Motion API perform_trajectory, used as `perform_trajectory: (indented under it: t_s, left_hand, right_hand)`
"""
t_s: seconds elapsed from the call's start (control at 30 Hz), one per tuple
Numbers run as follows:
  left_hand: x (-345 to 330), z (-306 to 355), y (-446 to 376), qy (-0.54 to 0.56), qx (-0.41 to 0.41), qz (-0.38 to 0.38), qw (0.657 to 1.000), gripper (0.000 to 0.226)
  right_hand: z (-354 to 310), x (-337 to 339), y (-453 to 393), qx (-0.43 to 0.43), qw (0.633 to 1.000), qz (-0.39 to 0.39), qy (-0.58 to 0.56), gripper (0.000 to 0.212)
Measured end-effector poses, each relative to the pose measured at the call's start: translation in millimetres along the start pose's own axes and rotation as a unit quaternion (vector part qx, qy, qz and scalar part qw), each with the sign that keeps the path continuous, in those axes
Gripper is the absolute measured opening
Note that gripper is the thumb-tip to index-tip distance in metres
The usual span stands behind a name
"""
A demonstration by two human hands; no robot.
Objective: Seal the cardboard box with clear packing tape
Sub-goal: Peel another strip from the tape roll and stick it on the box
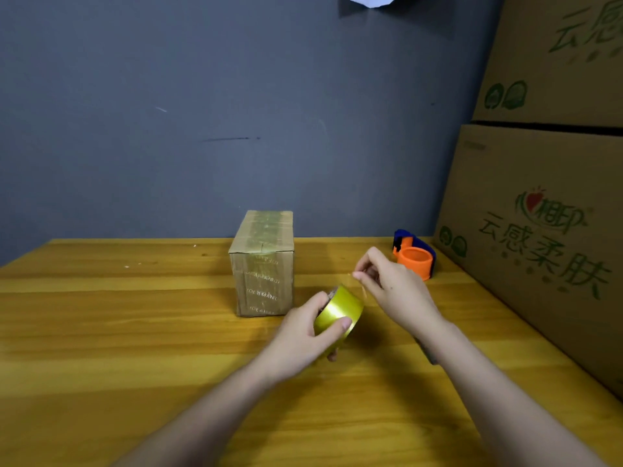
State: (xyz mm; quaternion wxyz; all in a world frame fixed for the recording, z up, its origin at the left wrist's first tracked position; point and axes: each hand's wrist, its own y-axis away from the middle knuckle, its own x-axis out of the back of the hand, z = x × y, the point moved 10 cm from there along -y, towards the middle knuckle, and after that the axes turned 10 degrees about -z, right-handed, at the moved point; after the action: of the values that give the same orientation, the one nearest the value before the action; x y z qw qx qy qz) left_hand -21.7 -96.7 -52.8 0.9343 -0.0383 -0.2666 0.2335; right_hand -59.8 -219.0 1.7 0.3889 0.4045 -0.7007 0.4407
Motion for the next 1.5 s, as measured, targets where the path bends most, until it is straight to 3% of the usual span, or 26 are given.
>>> perform_trajectory:
  t_s: [0.03, 0.1, 0.17, 0.27, 0.37, 0.53, 0.63, 0.77, 1.0, 1.1, 1.2, 1.27, 1.33, 1.5]
  left_hand:
    - [2, 1, 2, -0.105, 0.015, -0.005, 0.994, 0.013]
    - [8, 8, 5, -0.323, 0.024, 0.006, 0.946, 0.030]
    - [10, 18, 4, -0.368, 0.007, 0.030, 0.929, 0.036]
    - [10, 10, -1, -0.292, 0.046, 0.023, 0.955, 0.031]
    - [13, -16, -6, -0.042, 0.095, 0.027, 0.994, 0.018]
    - [13, -19, -12, 0.153, 0.128, 0.054, 0.978, 0.027]
    - [3, -13, -13, 0.257, 0.114, 0.023, 0.959, 0.024]
    - [-1, -7, -8, 0.231, 0.083, 0.009, 0.969, 0.024]
    - [3, -4, 1, 0.200, 0.041, 0.049, 0.978, 0.014]
    - [12, -2, 0, -0.034, 0.071, 0.069, 0.995, 0.019]
    - [21, 2, -2, -0.208, 0.105, 0.098, 0.968, 0.025]
    - [19, -4, -6, -0.163, 0.116, 0.094, 0.975, 0.028]
    - [14, -13, -11, -0.027, 0.115, 0.086, 0.989, 0.026]
    - [5, -24, -12, 0.205, 0.137, 0.101, 0.964, 0.028]
  right_hand:
    - [1, 0, -1, -0.002, 1.000, -0.006, -0.020, 0.009]
    - [1, 1, -2, -0.006, 0.999, -0.007, -0.045, 0.009]
    - [0, 4, 0, -0.007, 0.999, 0.004, -0.052, 0.008]
    - [-12, 18, 6, 0.013, 0.999, 0.032, 0.013, 0.010]
    - [-34, 45, 18, 0.056, 0.993, 0.077, 0.063, 0.011]
    - [-93, 75, 39, 0.175, 0.953, 0.148, 0.196, 0.010]
    - [-86, 83, 32, 0.145, 0.971, 0.146, 0.123, 0.008]
    - [-43, 70, -2, 0.045, 0.995, 0.090, -0.004, 0.007]
    - [-5, 59, -16, 0.001, 0.992, 0.078, -0.095, 0.005]
    - [-14, 59, -10, 0.021, 0.995, 0.091, -0.045, 0.005]
    - [-21, 64, -1, 0.037, 0.992, 0.117, -0.024, 0.006]
    - [-26, 68, 4, 0.047, 0.990, 0.133, -0.020, 0.006]
    - [-35, 71, 8, 0.066, 0.986, 0.150, -0.003, 0.006]
    - [-60, 83, 23, 0.136, 0.969, 0.202, 0.042, 0.007]
